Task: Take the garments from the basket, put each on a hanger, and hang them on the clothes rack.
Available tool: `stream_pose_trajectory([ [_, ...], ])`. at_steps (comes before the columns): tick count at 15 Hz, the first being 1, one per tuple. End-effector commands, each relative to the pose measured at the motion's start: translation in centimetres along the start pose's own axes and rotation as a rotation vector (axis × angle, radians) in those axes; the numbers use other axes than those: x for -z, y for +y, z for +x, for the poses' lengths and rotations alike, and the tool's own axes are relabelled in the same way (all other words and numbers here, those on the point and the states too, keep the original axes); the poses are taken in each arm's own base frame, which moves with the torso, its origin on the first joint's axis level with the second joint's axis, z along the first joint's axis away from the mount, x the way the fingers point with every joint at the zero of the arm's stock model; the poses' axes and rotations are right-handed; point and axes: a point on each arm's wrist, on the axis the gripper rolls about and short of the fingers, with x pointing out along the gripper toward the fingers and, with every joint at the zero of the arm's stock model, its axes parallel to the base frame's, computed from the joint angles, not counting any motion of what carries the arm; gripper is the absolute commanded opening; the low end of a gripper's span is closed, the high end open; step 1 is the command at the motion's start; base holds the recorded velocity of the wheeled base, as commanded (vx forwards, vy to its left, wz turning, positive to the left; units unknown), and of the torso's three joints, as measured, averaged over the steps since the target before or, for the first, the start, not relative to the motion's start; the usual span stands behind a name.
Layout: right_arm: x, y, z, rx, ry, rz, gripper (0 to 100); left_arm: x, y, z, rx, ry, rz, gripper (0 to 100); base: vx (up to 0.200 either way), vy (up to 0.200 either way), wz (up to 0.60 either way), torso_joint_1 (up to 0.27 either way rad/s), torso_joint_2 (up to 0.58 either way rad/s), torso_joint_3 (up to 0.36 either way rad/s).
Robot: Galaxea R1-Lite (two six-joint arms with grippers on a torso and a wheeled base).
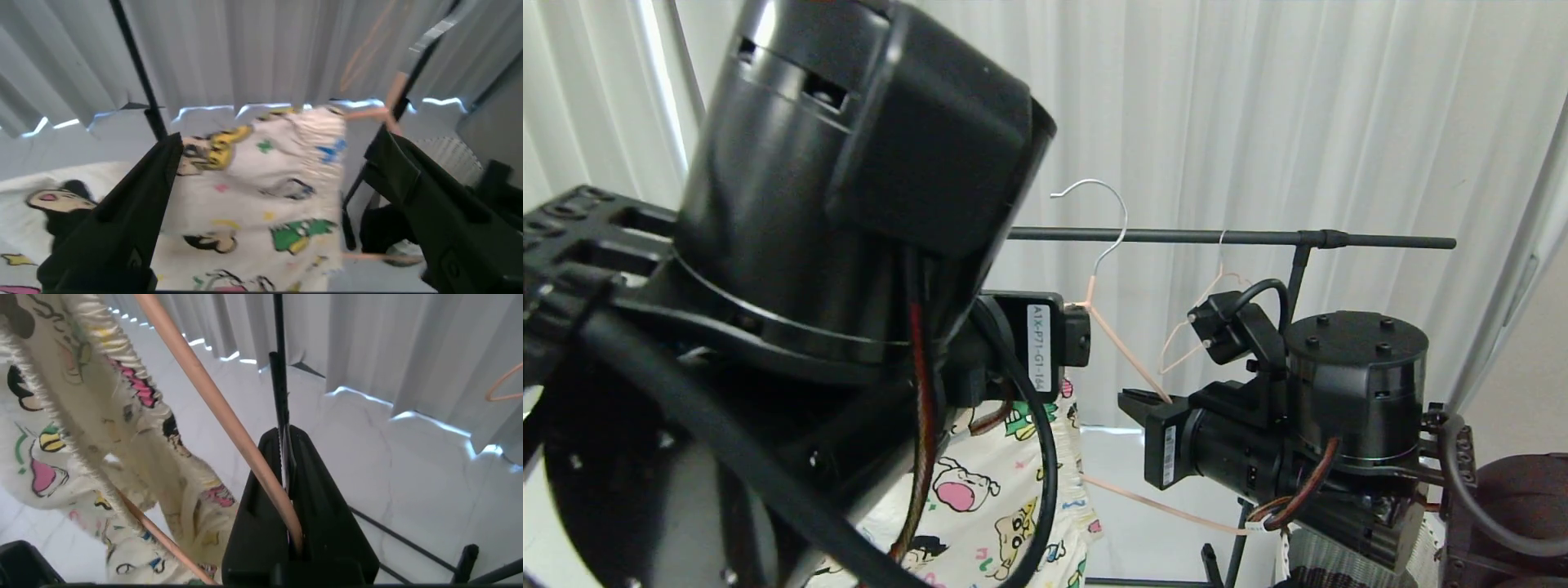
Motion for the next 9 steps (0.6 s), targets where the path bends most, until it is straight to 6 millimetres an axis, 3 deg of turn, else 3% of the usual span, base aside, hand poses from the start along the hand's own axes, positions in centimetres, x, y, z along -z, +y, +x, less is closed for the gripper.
stream_pose_trajectory([
  [1, -0.1, 0.0, -0.1, 0.001, -0.003, -0.002, 0, 0.9, -1.1, -0.2, 0.029, 0.017, 0.034, 100, 0.0, 0.0, 0.0, 0.0, 0.0, 0.0],
  [3, -0.5, -0.2, -0.3, 0.013, -0.025, 0.0, 0, 1.1, -0.9, -0.4, 0.032, 0.019, 0.04, 100, 0.0, 0.0, 0.0, 0.0, 0.0, 0.0],
  [5, -0.2, -1.1, -0.3, 0.038, -0.031, -0.034, 0, 0.5, 0.3, -1.9, 0.052, -0.008, 0.053, 100, 0.0, 0.0, 0.0, 0.0, 0.0, 0.0],
  [7, 0.6, -3.2, -0.8, 0.069, -0.048, -0.099, 0, 0.8, 3.0, -4.9, 0.094, -0.043, 0.139, 100, 0.0, 0.0, 0.0, 0.0, 0.0, 0.0],
  [8, 0.7, -3.3, -0.8, 0.068, -0.049, -0.1, 0, 0.9, 3.1, -5.0, 0.094, -0.044, 0.142, 100, 0.0, 0.0, 0.0, 0.0, 0.0, 0.0],
  [9, 1.6, -5.2, -1.7, 0.062, -0.044, -0.132, 0, 1.7, 6.1, -7.1, 0.14, -0.064, 0.242, 100, 0.0, 0.0, 0.0, 0.0, 0.0, 0.0],
])
